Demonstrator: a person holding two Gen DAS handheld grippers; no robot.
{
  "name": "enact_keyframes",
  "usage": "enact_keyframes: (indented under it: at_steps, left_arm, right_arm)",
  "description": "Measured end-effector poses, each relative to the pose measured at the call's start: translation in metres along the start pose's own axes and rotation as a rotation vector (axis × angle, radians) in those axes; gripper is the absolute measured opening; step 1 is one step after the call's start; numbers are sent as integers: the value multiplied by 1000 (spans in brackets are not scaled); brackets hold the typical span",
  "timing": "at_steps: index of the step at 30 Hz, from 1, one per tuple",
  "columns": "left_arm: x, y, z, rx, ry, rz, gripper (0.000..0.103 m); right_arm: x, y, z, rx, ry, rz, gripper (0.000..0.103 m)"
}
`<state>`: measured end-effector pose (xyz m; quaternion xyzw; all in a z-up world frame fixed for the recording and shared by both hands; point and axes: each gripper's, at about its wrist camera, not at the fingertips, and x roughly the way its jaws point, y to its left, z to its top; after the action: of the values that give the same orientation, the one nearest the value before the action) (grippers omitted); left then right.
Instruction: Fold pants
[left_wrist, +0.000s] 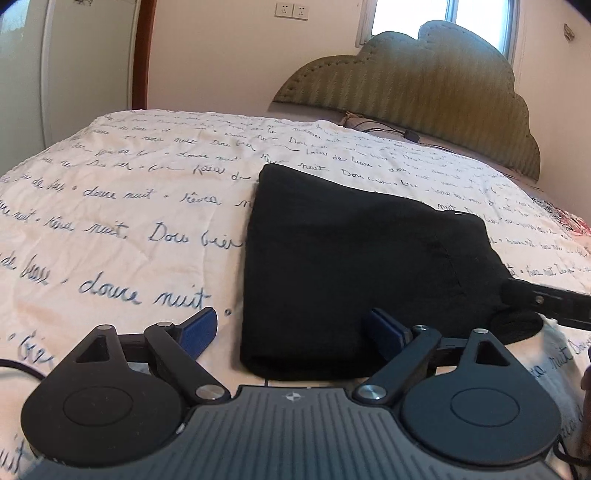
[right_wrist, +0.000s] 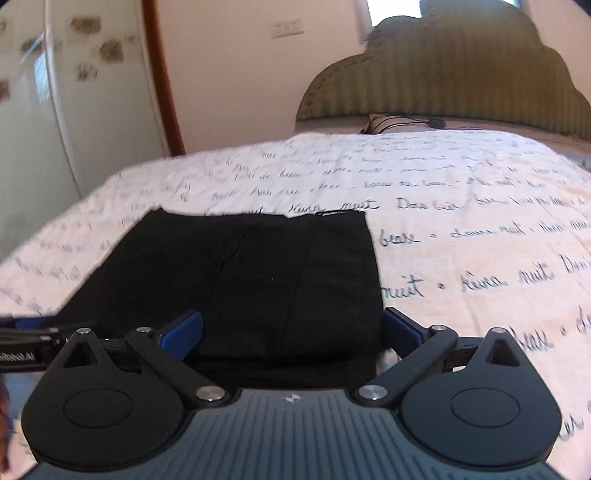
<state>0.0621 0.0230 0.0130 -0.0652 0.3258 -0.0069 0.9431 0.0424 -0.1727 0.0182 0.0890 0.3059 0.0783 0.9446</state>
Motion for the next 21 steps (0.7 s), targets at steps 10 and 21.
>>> enact_keyframes:
  at_steps: [10,21]
  left_arm:
    - [-18,-16,-31,79,36,15,89]
    - [-20,-18,-37,97,27,58,94]
  right_arm:
    - [-17,8,-40,-84,95,-51,103]
    - [-11,13,-39,-134,122,-69,103]
